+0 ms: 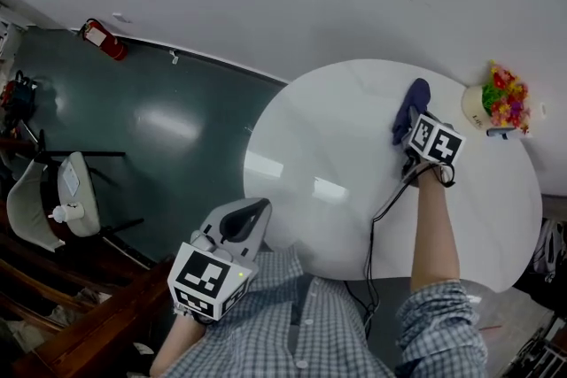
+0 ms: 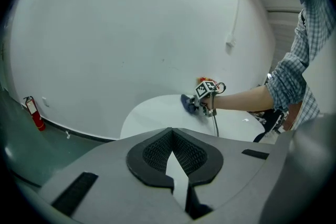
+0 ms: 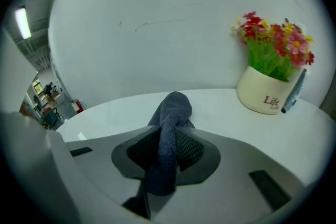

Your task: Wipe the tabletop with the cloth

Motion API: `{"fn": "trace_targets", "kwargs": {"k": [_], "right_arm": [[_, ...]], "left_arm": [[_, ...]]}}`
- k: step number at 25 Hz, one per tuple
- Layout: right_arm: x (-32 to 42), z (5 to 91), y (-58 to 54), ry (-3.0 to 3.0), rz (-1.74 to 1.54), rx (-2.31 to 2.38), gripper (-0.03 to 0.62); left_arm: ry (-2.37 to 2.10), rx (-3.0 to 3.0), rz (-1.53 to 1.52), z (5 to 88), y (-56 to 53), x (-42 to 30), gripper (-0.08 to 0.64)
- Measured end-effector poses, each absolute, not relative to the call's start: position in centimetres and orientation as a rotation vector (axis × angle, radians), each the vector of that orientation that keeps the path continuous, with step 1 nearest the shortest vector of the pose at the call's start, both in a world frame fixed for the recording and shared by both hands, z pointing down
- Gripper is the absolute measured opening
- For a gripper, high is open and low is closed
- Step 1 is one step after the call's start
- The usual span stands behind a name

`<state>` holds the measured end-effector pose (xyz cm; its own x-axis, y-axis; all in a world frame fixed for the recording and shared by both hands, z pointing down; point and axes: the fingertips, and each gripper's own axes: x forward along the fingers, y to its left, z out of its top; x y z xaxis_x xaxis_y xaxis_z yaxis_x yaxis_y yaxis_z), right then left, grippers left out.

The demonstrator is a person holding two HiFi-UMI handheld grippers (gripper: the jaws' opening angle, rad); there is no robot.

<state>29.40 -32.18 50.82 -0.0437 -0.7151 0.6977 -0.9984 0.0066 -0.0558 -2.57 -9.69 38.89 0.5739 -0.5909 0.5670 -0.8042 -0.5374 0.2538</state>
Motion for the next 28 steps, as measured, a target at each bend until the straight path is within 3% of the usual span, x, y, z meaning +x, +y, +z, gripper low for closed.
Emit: {"fn": "trace_targets", "kwargs": {"k": [15,28], "right_arm": [[37.4,50.3,-22.0,-1.732,1.127,2.106,0.067],[32.1,40.8,-14.9,-2.071,1.079,2.076,0.067]], "left_arm": [[-0.987,2.453,0.594,37.4,-9.0,-0.4,0.006],[-0.938,2.535,0.555,35.6,-8.7,0.5,0.006]]}}
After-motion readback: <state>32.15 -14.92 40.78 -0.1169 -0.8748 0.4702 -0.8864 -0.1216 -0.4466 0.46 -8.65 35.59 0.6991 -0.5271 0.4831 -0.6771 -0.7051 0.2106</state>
